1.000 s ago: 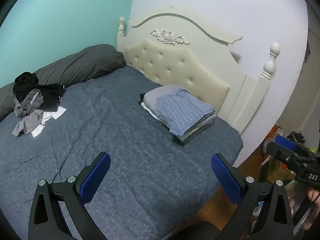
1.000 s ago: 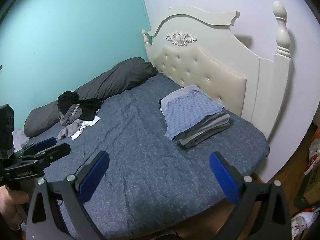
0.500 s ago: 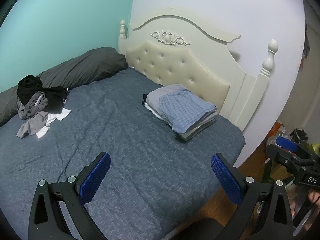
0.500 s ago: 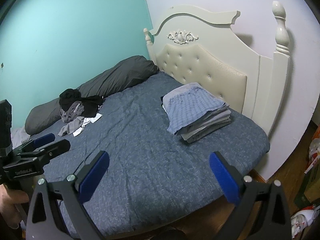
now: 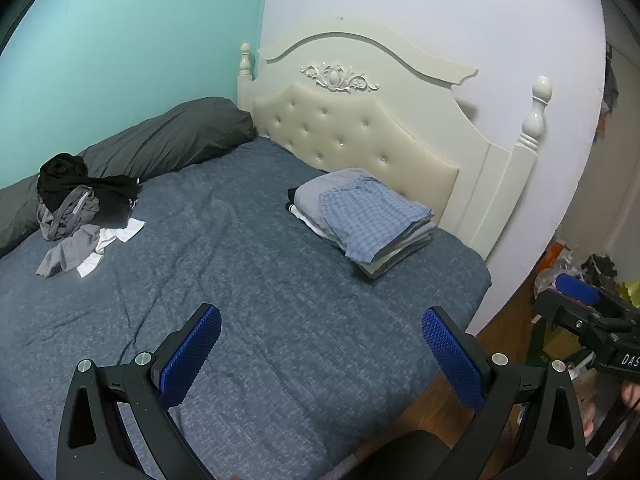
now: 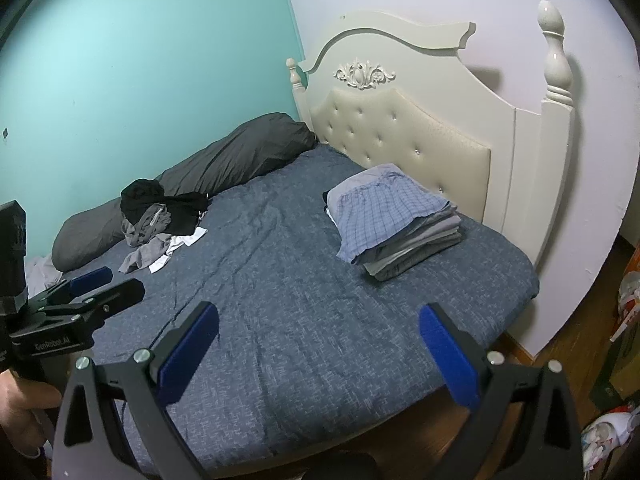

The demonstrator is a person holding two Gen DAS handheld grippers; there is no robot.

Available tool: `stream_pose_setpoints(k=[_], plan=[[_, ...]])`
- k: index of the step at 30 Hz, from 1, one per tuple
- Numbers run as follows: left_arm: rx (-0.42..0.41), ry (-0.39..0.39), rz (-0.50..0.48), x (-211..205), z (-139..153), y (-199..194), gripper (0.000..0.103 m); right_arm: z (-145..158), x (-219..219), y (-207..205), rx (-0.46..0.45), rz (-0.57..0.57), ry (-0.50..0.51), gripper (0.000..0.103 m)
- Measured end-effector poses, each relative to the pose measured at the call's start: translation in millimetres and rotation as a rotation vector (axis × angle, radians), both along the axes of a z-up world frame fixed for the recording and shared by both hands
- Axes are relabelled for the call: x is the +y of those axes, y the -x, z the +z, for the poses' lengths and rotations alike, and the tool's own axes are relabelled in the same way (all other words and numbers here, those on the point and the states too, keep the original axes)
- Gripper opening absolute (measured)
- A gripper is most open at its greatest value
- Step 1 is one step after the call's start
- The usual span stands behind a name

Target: Fold clothes

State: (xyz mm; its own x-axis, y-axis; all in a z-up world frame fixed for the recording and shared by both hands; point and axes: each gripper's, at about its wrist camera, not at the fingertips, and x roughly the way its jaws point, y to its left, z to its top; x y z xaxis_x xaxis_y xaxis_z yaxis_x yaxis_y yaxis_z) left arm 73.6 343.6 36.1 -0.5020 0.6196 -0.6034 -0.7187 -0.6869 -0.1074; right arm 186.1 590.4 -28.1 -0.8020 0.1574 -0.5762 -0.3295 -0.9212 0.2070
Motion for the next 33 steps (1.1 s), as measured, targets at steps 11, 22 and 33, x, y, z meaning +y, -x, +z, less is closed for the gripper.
stream_pose_setpoints(k=[11, 22, 33], plan=[[0.013, -0.007, 0.006, -9.2, 5.1, -10.1, 0.103, 1.6, -6.4, -10.1, 0.008, -0.004, -0.003, 0.101], [0.017, 0.004, 0.023, -18.1, 3.4, -10.7, 0.103, 3.6, -9.2, -10.9, 0.017, -0.001, -0.01, 0.101], [0.03, 0.017, 0.045, -27.3, -0.4, -10.7, 0.103, 0.9, -12.8, -8.0, 0.012, 0.005, -0.013, 0.101]])
